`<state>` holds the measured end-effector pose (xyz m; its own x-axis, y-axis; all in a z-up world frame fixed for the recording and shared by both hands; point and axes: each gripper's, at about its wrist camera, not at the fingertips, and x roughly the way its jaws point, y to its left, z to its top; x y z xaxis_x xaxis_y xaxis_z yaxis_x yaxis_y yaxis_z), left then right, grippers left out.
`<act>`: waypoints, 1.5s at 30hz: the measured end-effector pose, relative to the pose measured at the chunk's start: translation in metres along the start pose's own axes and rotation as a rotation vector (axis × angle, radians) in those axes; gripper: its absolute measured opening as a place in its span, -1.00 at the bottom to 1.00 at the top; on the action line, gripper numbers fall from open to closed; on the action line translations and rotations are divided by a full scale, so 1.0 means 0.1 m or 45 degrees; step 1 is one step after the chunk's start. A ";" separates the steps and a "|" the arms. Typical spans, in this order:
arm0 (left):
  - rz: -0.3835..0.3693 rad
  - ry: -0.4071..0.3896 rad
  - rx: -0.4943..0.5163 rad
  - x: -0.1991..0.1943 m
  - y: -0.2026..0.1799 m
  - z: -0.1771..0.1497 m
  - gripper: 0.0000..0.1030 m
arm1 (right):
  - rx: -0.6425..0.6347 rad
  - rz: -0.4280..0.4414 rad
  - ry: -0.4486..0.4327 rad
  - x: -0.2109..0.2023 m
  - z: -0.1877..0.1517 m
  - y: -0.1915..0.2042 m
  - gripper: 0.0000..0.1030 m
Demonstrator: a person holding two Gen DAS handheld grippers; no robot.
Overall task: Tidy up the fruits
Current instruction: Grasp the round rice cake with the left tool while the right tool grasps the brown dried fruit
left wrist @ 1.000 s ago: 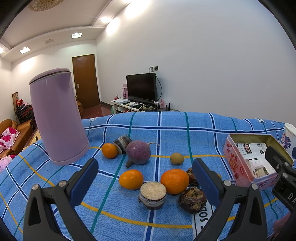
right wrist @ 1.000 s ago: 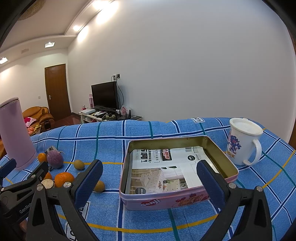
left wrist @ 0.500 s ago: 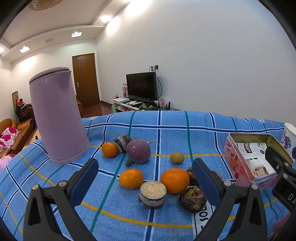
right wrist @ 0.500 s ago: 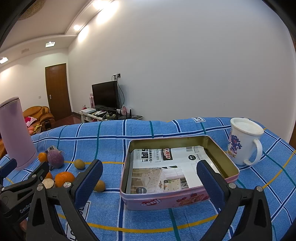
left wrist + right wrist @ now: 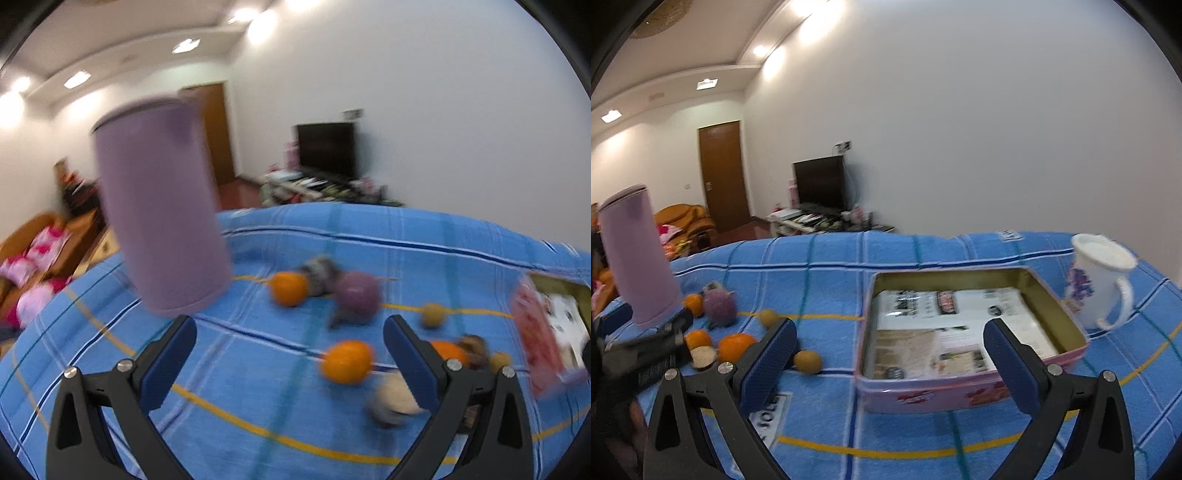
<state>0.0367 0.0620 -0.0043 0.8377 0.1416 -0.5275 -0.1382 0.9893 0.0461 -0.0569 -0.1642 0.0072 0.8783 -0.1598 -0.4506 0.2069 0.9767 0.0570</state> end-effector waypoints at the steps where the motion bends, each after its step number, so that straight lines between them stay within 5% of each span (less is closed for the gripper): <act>1: 0.032 0.009 -0.053 0.04 0.14 0.03 1.00 | 0.000 0.033 0.015 0.01 -0.01 0.01 0.88; 5: 0.095 -0.003 -0.181 0.09 0.48 0.09 1.00 | -0.023 0.158 0.115 0.11 -0.06 0.14 0.09; 11: -0.029 0.004 -0.162 0.12 0.60 0.11 0.96 | -0.059 0.442 0.294 0.30 -0.14 0.44 0.08; 17: -0.198 0.049 -0.005 0.11 0.33 0.14 0.84 | -0.201 0.461 0.475 0.60 -0.21 0.79 0.08; 21: -0.394 0.114 0.093 0.07 0.21 0.12 0.84 | -0.218 0.441 0.608 0.86 -0.27 0.88 0.07; 26: -0.583 0.167 0.223 -0.02 -0.01 0.07 0.83 | -0.247 0.455 0.600 0.83 -0.28 0.89 -0.09; 31: -0.654 0.213 0.263 0.00 -0.10 -0.01 0.25 | -0.185 0.497 0.529 0.62 -0.24 0.71 -0.09; 37: -0.783 0.248 0.356 -0.04 -0.29 -0.11 0.25 | -0.091 0.492 0.359 0.31 -0.08 0.30 -0.09; 39: -0.777 0.247 0.406 -0.05 -0.40 -0.16 0.25 | -0.060 0.477 0.307 0.26 -0.01 0.22 -0.09; 45: -0.614 0.366 0.502 0.19 -0.60 -0.31 -0.23 | 0.011 0.461 0.297 0.24 0.05 0.06 -0.09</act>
<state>0.0446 0.0046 -0.0434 0.5765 -0.2786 -0.7681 0.4632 0.8859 0.0263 -0.0328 -0.1633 0.0015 0.7742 0.2309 -0.5893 -0.0923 0.9623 0.2558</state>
